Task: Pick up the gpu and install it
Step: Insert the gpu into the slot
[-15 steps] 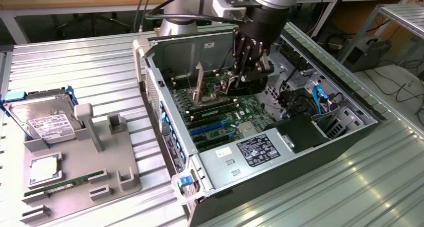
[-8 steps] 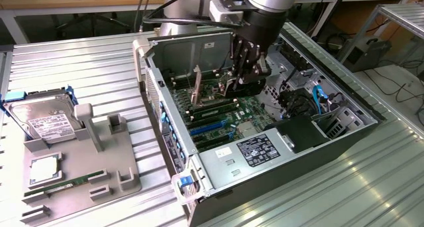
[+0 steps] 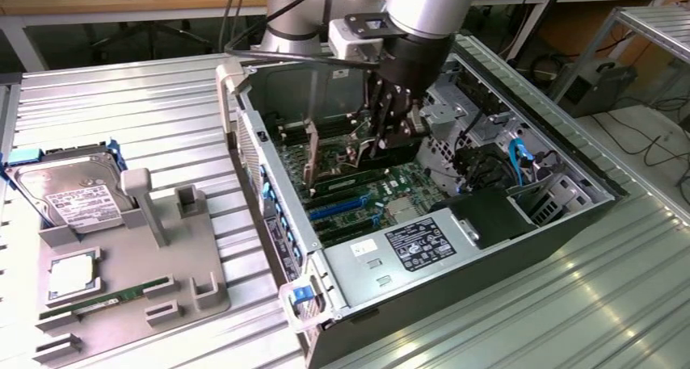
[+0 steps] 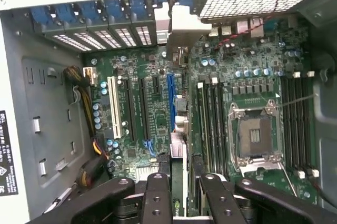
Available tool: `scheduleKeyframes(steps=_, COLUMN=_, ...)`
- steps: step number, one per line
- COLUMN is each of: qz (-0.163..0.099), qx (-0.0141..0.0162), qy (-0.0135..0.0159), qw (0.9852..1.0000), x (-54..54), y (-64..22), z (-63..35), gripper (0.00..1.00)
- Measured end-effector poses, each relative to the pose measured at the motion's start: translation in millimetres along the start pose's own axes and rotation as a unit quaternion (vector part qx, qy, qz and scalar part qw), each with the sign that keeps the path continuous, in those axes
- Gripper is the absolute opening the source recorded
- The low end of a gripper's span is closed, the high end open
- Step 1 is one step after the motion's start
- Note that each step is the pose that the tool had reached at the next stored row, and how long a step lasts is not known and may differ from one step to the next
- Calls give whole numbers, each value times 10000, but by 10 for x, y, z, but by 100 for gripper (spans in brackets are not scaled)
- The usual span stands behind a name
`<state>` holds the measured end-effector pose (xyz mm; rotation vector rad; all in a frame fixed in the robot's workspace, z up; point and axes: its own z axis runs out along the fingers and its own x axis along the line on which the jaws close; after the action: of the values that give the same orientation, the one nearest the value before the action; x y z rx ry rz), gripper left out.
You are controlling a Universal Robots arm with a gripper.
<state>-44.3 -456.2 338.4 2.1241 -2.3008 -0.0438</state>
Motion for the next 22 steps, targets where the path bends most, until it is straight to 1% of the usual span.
scheduleKeyframes(steps=5, qz=-143, qx=-4, qy=2, qw=9999, x=17, y=32, z=97, gripper=26)
scheduleKeyframes(steps=15, qz=-344, qx=-7, qy=8, qw=9994, x=43, y=198, z=317, gripper=26)
scheduleKeyframes(steps=16, qz=-351, qx=-10, qy=8, qw=9994, x=43, y=199, z=334, gripper=26)
scheduleKeyframes(steps=22, qz=-351, qx=-12, qy=7, qw=9994, x=43, y=198, z=351, gripper=26)
